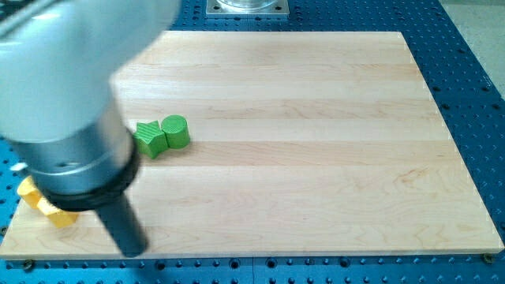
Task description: Separate the red blocks from the yellow blocks
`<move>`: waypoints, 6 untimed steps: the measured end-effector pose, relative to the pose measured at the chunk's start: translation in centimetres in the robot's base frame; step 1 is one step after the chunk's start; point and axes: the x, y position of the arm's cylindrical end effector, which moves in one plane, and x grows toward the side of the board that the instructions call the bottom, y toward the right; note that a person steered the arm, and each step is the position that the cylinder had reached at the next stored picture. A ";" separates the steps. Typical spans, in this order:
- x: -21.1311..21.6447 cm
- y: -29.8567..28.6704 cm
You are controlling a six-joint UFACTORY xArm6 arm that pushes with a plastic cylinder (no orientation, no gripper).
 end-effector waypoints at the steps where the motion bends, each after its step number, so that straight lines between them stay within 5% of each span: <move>1: -0.1 -5.1; 6: -8.7 -7.0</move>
